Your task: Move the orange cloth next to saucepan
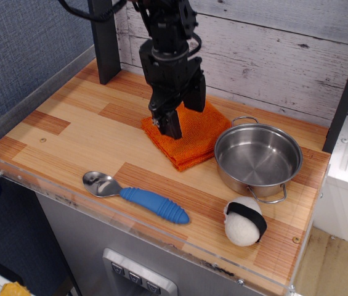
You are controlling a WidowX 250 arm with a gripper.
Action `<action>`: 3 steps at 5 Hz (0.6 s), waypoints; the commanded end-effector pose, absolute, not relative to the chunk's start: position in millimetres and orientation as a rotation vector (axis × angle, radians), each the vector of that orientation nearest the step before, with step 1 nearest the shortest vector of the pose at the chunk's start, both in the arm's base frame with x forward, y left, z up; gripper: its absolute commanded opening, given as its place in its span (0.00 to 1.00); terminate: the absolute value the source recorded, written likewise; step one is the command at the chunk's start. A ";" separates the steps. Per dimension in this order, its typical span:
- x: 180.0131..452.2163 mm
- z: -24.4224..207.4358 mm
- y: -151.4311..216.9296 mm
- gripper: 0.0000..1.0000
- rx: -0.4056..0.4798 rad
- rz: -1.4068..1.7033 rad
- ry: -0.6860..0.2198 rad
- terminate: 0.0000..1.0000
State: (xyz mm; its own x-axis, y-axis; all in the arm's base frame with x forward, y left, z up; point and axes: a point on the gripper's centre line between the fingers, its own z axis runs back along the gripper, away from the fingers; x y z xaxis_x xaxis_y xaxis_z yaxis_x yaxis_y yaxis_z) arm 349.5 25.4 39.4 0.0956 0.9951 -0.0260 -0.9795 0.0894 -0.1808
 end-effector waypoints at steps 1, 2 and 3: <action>345.5 108.1 35.3 1.00 -0.261 1.526 -0.213 0.00; 340.9 135.0 35.9 1.00 -0.287 1.529 -0.247 0.00; 332.2 153.5 34.1 1.00 -0.297 1.534 -0.269 0.00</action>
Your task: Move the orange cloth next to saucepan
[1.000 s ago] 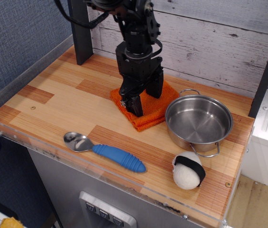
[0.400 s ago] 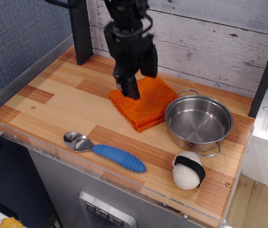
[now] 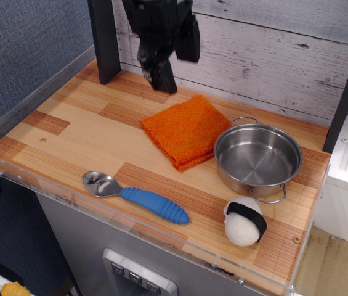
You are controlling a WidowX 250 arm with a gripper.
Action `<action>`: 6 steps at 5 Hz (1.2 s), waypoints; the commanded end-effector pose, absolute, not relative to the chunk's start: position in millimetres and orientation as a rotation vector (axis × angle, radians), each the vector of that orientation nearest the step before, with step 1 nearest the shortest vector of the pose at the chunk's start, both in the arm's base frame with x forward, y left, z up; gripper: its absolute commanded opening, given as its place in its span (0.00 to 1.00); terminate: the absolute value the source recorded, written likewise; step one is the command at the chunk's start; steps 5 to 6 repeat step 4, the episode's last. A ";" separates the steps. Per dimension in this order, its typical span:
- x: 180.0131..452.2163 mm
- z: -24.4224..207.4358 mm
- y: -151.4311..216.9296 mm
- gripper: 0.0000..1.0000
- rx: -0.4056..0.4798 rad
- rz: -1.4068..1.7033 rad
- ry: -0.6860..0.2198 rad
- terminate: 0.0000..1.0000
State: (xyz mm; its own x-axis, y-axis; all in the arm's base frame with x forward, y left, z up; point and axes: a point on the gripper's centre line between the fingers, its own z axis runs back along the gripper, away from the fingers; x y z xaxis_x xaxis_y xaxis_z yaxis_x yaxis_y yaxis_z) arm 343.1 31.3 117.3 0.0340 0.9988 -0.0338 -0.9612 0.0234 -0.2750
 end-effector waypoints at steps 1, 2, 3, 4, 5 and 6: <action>320.3 165.6 31.6 1.00 -0.280 1.502 -0.282 0.00; 320.3 165.6 31.6 1.00 -0.280 1.502 -0.282 0.00; 320.3 165.6 31.6 1.00 -0.280 1.502 -0.282 0.00; 320.3 165.6 31.6 1.00 -0.280 1.502 -0.282 1.00; 320.3 165.6 31.6 1.00 -0.280 1.502 -0.282 1.00; 320.3 165.6 31.6 1.00 -0.280 1.502 -0.282 1.00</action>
